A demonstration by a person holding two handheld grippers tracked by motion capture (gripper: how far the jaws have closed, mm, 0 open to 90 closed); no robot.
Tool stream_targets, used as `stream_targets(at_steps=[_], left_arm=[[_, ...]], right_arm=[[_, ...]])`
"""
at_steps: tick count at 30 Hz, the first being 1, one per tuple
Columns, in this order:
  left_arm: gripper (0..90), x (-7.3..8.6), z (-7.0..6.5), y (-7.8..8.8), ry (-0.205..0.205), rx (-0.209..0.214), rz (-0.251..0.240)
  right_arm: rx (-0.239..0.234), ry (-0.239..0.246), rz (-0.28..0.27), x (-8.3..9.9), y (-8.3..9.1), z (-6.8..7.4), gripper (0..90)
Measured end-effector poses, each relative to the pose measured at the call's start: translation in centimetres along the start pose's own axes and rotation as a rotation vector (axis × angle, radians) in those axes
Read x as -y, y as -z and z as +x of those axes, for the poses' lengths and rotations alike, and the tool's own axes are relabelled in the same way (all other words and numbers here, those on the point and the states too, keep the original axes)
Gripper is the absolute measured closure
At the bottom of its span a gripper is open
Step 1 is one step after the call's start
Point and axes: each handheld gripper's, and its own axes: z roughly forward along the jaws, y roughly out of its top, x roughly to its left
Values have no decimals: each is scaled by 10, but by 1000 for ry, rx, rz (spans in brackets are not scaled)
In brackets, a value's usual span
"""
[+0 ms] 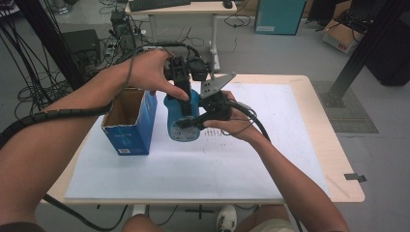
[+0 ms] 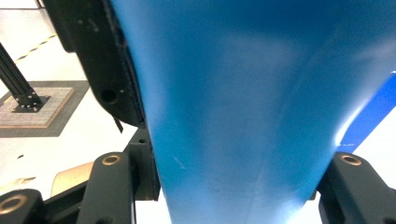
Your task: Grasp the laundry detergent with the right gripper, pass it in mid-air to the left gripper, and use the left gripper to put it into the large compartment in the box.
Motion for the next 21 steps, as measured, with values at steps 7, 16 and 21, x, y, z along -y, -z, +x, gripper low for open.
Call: stream_targets(at_steps=[7,16,21], left_arm=[[360,0,0,0,4,-4,-5],[360,0,1,1,3,1,4],[361,0,0,0,7,5,6]], right_arm=[[1,-3,3,0,0,0,424],[-3,-1,2,0,0,-1,423],[-7,3,3,0,0,-1,422]])
